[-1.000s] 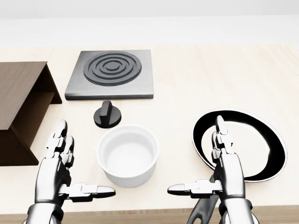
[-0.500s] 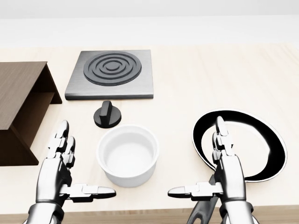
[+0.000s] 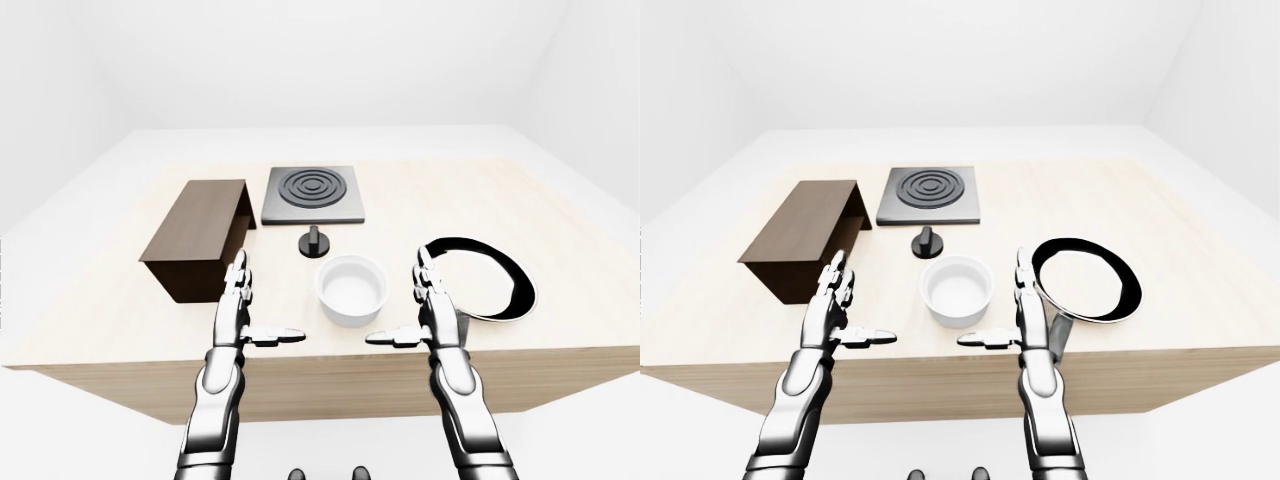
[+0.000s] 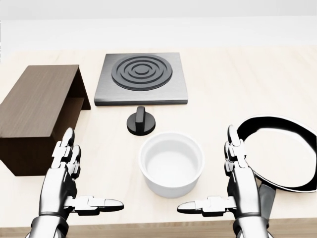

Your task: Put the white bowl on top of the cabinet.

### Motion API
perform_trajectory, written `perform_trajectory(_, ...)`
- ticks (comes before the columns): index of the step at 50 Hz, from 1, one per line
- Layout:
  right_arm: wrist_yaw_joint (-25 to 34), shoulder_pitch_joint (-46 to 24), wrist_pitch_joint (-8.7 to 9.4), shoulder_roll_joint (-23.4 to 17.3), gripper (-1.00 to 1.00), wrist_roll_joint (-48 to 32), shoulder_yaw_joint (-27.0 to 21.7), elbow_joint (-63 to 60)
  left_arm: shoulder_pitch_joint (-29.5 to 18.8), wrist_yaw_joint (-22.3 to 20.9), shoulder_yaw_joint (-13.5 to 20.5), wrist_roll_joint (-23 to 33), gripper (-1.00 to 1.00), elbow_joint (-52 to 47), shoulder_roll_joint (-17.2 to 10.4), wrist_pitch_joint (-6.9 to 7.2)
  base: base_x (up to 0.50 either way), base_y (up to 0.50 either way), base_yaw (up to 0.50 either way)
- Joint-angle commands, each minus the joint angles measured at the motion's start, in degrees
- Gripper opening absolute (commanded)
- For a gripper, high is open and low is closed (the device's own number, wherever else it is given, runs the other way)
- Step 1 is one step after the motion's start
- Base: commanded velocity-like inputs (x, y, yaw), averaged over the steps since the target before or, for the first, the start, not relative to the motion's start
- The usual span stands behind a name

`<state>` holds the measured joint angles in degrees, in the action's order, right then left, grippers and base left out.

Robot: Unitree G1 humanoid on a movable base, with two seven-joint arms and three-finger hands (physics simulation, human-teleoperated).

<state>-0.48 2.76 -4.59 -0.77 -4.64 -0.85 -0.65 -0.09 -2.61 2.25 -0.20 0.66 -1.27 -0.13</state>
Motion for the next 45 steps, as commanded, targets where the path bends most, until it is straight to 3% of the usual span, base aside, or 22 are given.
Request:
perform_trajectory(1, 0.23, 0.64, 0.16, 0.09, 1.0, -0.29, 0.25, -0.83, 0.01, 0.02, -0.08, 0.17, 1.0, 0.13, 0.04, -0.09, 0.0, 0.32, 0.0)
perform_trajectory(8, -0.12, 0.5, -0.19, 0.12, 1.0, -0.48, 0.12, -0.55, -0.5, 0.0, -0.12, 0.22, 1.0, 1.4, 0.03, -0.59, 0.0, 0.32, 0.0)
perform_trajectory(9, -0.2, 0.55, -0.01, 0.18, 1.0, -0.48, 0.14, -0.7, -0.58, 0.0, -0.15, 0.24, 1.0, 1.63, 0.04, -0.68, 0.0, 0.32, 0.0)
perform_trajectory(10, 0.63, 0.6, 1.36, 0.2, 1.0, 0.39, 0.19, -1.21, -0.63, 0.0, -0.23, 0.25, 1.0, 1.77, 0.08, -0.69, 0.0, 0.0, 0.0)
perform_trajectory(12, -0.26, 0.66, 0.53, 0.23, 1.0, -0.12, 0.03, -1.18, -0.67, 0.03, -0.4, 0.36, 1.0, 1.92, 0.13, -0.63, 0.0, 0.0, 0.0)
perform_trajectory(20, -0.91, -0.48, 2.41, -0.68, 1.0, 0.75, -2.04, -1.66, -1.76, 1.11, -1.66, 2.38, 1.0, 3.73, 0.48, 0.21, 0.0, 0.0, 0.0)
perform_trajectory(28, -1.33, -0.74, 4.09, -1.37, 1.0, 1.58, -4.61, -4.11, -3.69, 3.64, -2.39, 5.27, 1.0, 6.73, 0.8, 0.07, 0.0, 0.0, 0.0)
perform_trajectory(33, -1.0, 0.21, 5.09, -1.52, 1.0, 2.2, -5.75, -6.8, -4.61, 5.37, -4.14, 8.41, 1.0, 6.14, 1.48, 2.03, 0.0, 0.0, 0.0)
perform_trajectory(39, -0.03, 2.05, 5.03, -1.23, 1.0, 1.81, -5.73, -9.23, -6.33, 6.74, -6.33, 12.92, 1.0, 6.25, 2.39, 4.7, 0.0, 0.0, 0.0)
perform_trajectory(45, 0.87, 2.26, 5.8, -1.29, 1.0, 2.31, -6.68, -10.77, -8.38, 9.69, -7.88, 18.71, 1.0, 6.54, 3.3, 5.13, 0.0, 0.0, 0.0)
